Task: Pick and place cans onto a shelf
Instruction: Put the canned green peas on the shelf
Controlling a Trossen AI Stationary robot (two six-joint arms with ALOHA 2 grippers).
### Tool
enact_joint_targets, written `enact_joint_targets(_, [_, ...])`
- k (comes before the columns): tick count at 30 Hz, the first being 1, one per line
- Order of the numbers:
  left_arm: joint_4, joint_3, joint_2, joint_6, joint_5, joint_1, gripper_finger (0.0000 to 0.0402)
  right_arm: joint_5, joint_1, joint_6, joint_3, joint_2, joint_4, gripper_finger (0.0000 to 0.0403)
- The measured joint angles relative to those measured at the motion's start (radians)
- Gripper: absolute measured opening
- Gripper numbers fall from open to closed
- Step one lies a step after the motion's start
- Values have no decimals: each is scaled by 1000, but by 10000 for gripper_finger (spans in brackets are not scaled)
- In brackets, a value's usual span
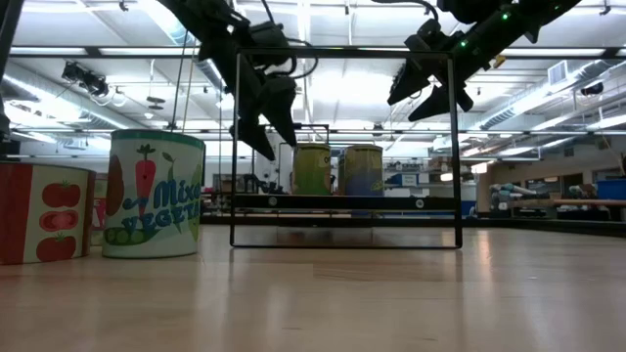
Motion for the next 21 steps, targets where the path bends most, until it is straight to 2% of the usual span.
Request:
enact_joint_targets(7, [-70, 1, -62, -19, -112, -38, 400, 0, 0, 0, 0, 0, 2, 350])
enact_joint_targets(14, [-199, 0, -77, 1, -113, -64, 400, 0, 0, 0, 0, 0, 9, 350])
enact_joint_targets(21, [-361, 0, -77, -32, -70, -108, 400, 0, 0, 0, 0, 0, 9, 350])
